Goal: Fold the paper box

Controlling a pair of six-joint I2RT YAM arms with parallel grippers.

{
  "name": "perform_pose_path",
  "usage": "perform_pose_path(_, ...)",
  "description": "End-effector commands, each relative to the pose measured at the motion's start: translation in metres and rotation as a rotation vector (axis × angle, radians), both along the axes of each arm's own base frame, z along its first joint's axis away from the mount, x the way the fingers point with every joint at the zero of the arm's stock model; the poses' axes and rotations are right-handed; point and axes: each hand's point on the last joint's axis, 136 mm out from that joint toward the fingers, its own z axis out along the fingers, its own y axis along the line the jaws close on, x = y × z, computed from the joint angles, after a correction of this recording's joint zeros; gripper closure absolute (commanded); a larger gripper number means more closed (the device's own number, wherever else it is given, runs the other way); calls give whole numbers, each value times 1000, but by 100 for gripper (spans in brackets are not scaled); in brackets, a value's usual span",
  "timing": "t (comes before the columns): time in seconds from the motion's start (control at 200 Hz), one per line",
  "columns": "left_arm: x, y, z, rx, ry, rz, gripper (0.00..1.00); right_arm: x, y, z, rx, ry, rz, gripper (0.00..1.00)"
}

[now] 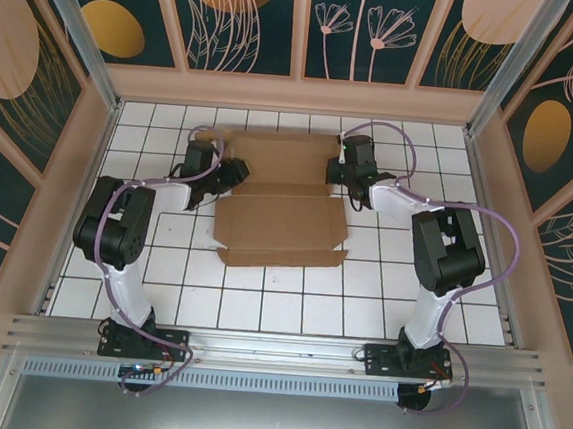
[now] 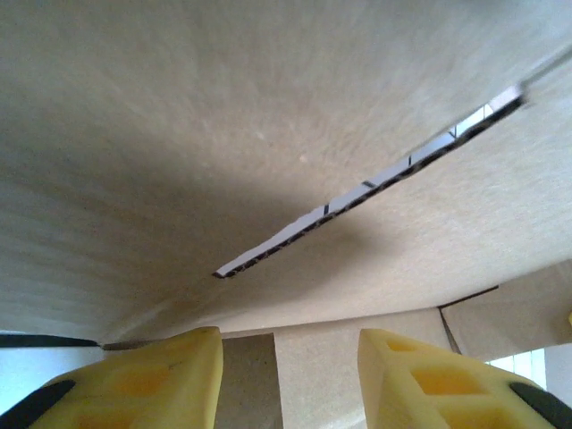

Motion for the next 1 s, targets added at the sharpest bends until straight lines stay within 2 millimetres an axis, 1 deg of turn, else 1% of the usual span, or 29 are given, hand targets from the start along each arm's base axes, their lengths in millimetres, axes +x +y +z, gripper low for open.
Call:
perform_pose_path(0.0, -5, -16, -10, -42, 21, -31, 55, -14, 6, -35, -10, 115, 19, 93)
perform_pose_path(0.14, -8, -14, -30, -29, 67, -12, 53, -15, 6, -35, -7, 116, 16, 93)
perform_pose_path(0.17, -8, -14, -32, -33, 73, -12, 53, -14, 5, -34, -13, 111, 11, 93)
perform_pose_path(0.21, -9, -14, -29, -34, 70, -10, 52, -13, 2, -33, -24, 103, 2, 93)
perform_pose_path(0.265, -9, -10, -14, -16, 31, -2, 50, -11, -2, -31, -45, 85, -6, 93)
perform_pose_path(0.38, -14, 0, 35, 16, -75, 13, 42, -7, -9, -22, -86, 28, -15, 93)
perform_pose_path(0.4, -16, 1, 37, 22, -78, 12, 41, -6, -9, -20, -89, 15, -14, 93)
perform_pose_path(0.405, -16, 2, 44, 20, -92, 12, 41, -6, -9, -19, -91, 11, -13, 93)
perform_pose_path(0.415, -18, 2, 51, 21, -105, 11, 41, -6, -10, -18, -92, 5, -12, 93)
perform_pose_path(0.44, -21, 4, 60, 29, -121, 11, 40, -5, -11, -16, -98, -6, -9, 93)
perform_pose_path(0.5, -31, 8, 75, 53, -145, -1, 39, -5, -12, -13, -111, -28, 7, 93)
perform_pose_path(0.591, -46, 20, 91, 134, -188, -9, 39, -4, -13, -13, -115, -38, 33, 93)
perform_pose_path(0.596, -47, 20, 89, 139, -185, -11, 39, -4, -13, -13, -116, -37, 33, 93)
perform_pose_path(0.606, -49, 22, 95, 147, -205, -13, 39, -4, -13, -13, -117, -36, 35, 93)
perform_pose_path(0.646, -55, 26, 104, 183, -242, -19, 40, -3, -15, -14, -121, -38, 43, 93)
perform_pose_path(0.716, -62, 40, 125, 249, -326, 8, 40, -2, -17, -13, -124, -43, 50, 93)
perform_pose_path(0.766, -68, 47, 145, 295, -424, 13, 40, -1, -16, -11, -128, -56, 61, 93)
perform_pose_path(0.796, -72, 54, 153, 335, -477, 32, 39, -2, -15, -10, -131, -65, 72, 93)
perform_pose_path(0.821, -74, 65, 160, 372, -511, 78, 39, -2, -15, -9, -134, -72, 80, 93)
perform_pose_path(0.871, -75, 90, 169, 451, -532, 186, 39, -4, -13, -8, -139, -87, 99, 93)
perform_pose_path(0.926, -71, 118, 169, 517, -499, 291, 37, -4, -13, -7, -145, -97, 111, 93)
perform_pose_path(0.956, -68, 133, 165, 536, -461, 347, 36, -5, -12, -7, -147, -101, 122, 93)
perform_pose_path(0.996, -64, 148, 157, 545, -423, 395, 37, -6, -11, -8, -152, -100, 133, 93)
